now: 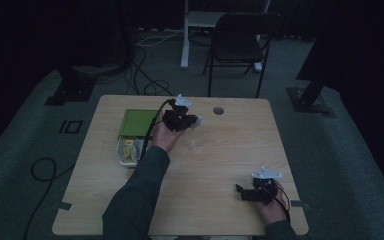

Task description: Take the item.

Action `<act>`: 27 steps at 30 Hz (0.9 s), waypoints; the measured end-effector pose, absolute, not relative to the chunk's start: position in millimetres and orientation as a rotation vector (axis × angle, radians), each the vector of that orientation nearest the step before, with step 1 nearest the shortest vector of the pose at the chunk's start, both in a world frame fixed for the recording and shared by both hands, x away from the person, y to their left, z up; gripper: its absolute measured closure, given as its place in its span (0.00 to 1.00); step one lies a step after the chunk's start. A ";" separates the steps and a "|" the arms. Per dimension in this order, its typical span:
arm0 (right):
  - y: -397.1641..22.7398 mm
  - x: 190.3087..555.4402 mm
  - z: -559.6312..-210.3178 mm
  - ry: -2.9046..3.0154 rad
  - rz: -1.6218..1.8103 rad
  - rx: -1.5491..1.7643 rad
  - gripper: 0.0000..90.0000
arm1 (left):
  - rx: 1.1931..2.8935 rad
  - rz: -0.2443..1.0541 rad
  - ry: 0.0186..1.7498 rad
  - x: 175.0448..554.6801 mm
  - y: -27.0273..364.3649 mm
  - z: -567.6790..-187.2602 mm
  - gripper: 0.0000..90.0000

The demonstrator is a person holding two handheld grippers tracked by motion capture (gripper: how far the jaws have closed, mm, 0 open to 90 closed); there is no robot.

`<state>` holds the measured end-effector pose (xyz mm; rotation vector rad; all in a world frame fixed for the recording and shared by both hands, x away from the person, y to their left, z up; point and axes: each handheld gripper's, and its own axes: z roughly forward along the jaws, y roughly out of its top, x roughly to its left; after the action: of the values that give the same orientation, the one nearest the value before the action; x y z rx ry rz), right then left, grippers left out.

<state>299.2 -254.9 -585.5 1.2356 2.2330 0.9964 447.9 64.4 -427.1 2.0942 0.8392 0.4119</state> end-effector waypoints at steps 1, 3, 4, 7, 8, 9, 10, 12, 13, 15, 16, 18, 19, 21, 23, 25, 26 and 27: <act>-254.8 299.2 -585.4 2.233 0.996 1.236 0.14 | 2.095 0.413 0.844 448.9 64.0 -428.5 0.97; -254.9 299.2 -585.4 2.233 0.996 1.235 0.14 | 2.092 0.403 0.852 451.0 63.6 -430.7 0.97; -254.9 299.2 -585.5 2.233 0.996 1.236 0.14 | 2.093 0.398 0.854 451.9 63.3 -431.8 0.97; -254.9 299.1 -585.5 2.234 0.996 1.235 0.14 | 2.093 0.394 0.855 452.9 62.2 -433.5 0.97; -254.9 299.1 -585.5 2.234 0.996 1.235 0.14 | 2.092 0.394 0.858 453.0 61.3 -434.3 0.97; -254.9 299.1 -585.5 2.234 0.996 1.234 0.14 | 2.096 0.391 0.855 453.5 60.6 -435.3 0.97; -254.9 299.1 -585.5 2.234 0.996 1.234 0.14 | 2.100 0.392 0.856 453.8 60.0 -436.0 0.97; -254.9 299.1 -585.5 2.234 0.996 1.234 0.14 | 2.103 0.388 0.858 454.2 59.2 -437.1 0.96; -254.9 299.1 -585.5 2.234 0.996 1.234 0.14 | 2.101 0.382 0.858 454.4 59.1 -437.8 0.95; -254.9 299.1 -585.5 2.234 0.996 1.234 0.14 | 2.110 0.381 0.862 454.0 58.0 -439.0 0.81; -254.9 299.1 -585.5 2.234 0.996 1.235 0.14 | 2.115 0.389 0.864 453.5 57.7 -439.5 0.76; -254.9 299.1 -585.5 2.234 0.996 1.234 0.14 | 2.111 0.381 0.872 453.0 59.0 -439.6 0.70; -254.9 299.1 -585.5 2.234 0.996 1.234 0.14 | 2.112 0.384 0.875 452.8 60.1 -439.2 0.68; -254.9 299.0 -585.5 2.234 0.996 1.235 0.14 | 2.107 0.387 0.882 451.3 62.8 -437.5 0.64; -254.9 299.0 -585.4 2.234 0.996 1.235 0.14 | 2.098 0.389 0.884 448.1 66.6 -435.3 0.61; -254.9 299.1 -585.5 2.234 0.996 1.234 0.14 | 2.100 0.396 0.885 444.3 71.0 -433.5 0.59; -254.9 299.1 -585.5 2.234 0.996 1.234 0.14 | 2.101 0.402 0.888 442.4 73.2 -432.8 0.58; -254.9 299.0 -585.5 2.234 0.996 1.236 0.14 | 2.104 0.406 0.891 440.4 75.6 -432.1 0.57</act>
<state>299.0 -254.9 -585.5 1.2356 2.2340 0.9960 440.4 75.6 -432.1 2.1041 0.8907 0.4056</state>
